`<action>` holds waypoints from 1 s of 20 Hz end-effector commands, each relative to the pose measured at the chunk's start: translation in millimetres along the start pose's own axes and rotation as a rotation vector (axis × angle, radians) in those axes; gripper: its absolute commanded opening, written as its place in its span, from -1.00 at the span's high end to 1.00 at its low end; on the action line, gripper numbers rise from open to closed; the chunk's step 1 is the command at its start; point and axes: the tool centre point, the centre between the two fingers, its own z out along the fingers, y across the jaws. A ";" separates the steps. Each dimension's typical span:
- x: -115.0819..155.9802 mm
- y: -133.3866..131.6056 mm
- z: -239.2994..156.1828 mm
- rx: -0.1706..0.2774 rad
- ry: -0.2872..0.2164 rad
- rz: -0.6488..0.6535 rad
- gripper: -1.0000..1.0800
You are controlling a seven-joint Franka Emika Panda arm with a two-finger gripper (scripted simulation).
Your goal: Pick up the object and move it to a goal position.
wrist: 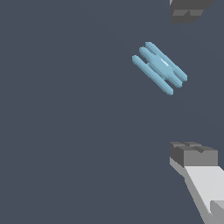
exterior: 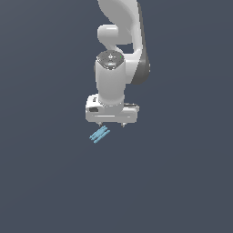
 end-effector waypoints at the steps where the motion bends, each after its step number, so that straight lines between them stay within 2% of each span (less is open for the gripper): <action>1: 0.0 0.0 0.0 0.000 0.000 0.000 -0.92; 9: -3.1 20.3 -9.5 -0.005 -0.007 0.005 -0.92; 15: -3.4 20.3 -7.7 -0.004 -0.007 0.013 -0.92; 20: -5.9 24.1 2.8 0.001 -0.009 0.071 -0.92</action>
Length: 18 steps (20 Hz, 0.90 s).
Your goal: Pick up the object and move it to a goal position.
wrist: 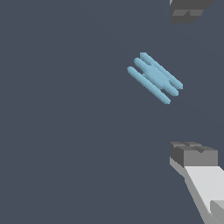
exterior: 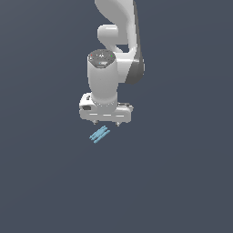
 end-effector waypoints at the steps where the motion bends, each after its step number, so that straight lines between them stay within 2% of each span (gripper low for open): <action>1: -1.6 2.4 6.9 0.003 -0.002 0.036 -0.92; 7: -8.0 11.5 31.5 0.012 -0.007 0.175 -0.92; 18: -29.7 37.8 90.4 0.019 -0.020 0.533 -0.92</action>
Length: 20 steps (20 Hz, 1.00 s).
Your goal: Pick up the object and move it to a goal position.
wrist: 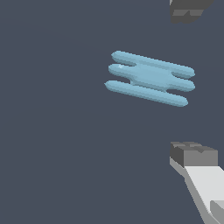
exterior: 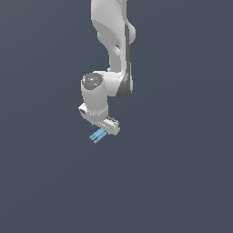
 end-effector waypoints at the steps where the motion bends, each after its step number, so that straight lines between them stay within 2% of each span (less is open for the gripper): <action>1: -1.4 7.3 10.8 0.000 0.000 0.072 -0.92; 10: -5.2 23.5 32.6 -0.004 -0.001 0.217 -0.92; 20: -5.9 24.9 42.6 -0.005 -0.001 0.227 -0.92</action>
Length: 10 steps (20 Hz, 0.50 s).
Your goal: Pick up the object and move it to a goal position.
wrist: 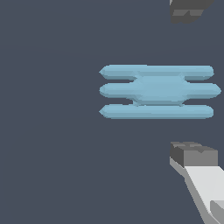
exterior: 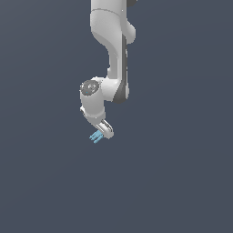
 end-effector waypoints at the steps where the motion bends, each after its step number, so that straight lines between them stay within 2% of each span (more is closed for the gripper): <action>1: -0.3 0.6 7.4 -0.001 -0.001 0.001 -0.92; 10: -0.7 0.9 43.8 0.000 0.000 0.005 -0.92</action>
